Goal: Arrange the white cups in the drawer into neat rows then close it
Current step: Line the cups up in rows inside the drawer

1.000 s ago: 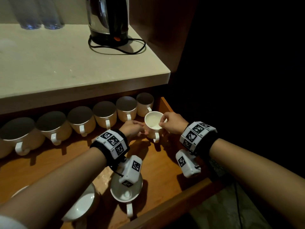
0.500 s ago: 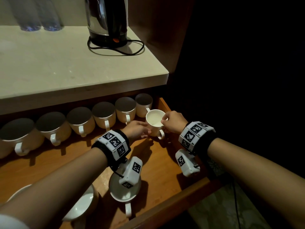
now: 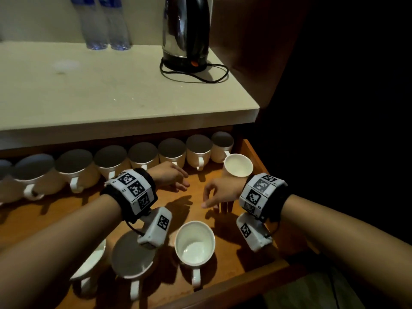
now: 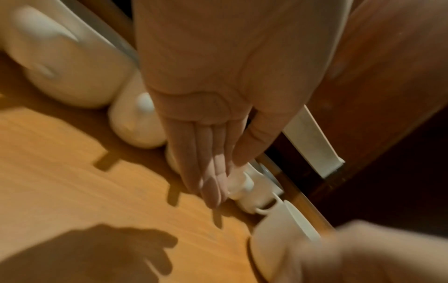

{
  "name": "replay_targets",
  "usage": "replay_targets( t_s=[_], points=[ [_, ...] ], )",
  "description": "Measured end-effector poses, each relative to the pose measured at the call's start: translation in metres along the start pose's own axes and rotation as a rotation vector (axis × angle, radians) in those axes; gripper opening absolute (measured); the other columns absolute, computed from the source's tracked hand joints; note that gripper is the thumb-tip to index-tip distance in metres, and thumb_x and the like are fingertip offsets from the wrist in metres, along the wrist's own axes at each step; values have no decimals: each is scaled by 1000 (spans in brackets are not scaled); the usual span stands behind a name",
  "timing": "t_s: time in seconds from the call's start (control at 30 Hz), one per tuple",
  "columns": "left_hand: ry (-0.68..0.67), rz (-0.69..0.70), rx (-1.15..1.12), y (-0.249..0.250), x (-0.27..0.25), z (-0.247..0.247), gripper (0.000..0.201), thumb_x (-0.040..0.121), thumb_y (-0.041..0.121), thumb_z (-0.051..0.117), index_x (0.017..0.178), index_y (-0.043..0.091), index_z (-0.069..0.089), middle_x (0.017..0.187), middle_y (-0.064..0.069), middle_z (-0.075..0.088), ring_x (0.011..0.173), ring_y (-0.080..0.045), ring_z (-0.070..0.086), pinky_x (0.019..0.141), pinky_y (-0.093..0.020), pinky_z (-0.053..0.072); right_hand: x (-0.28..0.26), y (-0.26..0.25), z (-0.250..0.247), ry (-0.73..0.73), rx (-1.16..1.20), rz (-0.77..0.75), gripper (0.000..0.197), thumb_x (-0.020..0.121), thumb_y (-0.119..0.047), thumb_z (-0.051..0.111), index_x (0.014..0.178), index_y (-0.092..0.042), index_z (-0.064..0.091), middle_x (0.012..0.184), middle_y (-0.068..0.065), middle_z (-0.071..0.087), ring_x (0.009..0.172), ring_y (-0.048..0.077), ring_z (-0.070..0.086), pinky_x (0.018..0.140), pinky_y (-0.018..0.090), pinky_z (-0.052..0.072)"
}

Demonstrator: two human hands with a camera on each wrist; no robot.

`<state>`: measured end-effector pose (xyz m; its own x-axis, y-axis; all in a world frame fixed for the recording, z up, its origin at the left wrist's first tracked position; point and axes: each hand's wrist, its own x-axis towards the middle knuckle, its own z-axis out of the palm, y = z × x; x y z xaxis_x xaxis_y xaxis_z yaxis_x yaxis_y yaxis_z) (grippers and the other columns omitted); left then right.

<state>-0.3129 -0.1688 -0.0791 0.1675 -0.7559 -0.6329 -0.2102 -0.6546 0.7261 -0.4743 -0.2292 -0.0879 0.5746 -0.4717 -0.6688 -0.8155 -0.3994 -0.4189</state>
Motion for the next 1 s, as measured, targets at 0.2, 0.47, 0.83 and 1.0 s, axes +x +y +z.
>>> replay_targets(
  t_s=[0.2,0.47,0.83,1.0],
  points=[
    [72,-44,-51,-23,-14,-27,31,91,1,49,121,7,54,101,-11,67,91,-19,65,75,-26,51,4,-24,14,-226,-108,-59,29,82,-31,71,100,-11,60,71,-3,63,58,11,58,53,20,49],
    [68,-60,-73,-35,-17,-28,26,95,9,47,120,6,55,106,-13,67,92,-19,65,79,-27,51,5,-47,29,-256,-601,-121,42,87,-22,66,124,-5,56,68,-7,48,57,5,43,49,17,33],
    [14,-54,-29,-32,-11,-15,28,97,10,42,121,7,55,102,-11,69,97,-20,65,81,-27,51,16,-39,15,-63,-641,-171,31,87,-14,61,117,-8,62,89,6,63,72,15,53,56,23,39],
    [-20,-73,-19,-30,-8,-8,25,96,12,46,117,5,58,102,-12,70,90,-18,67,74,-25,53,26,-26,-1,105,-609,-130,32,87,-17,61,119,-11,62,114,10,65,103,25,60,75,30,45]
  ],
)
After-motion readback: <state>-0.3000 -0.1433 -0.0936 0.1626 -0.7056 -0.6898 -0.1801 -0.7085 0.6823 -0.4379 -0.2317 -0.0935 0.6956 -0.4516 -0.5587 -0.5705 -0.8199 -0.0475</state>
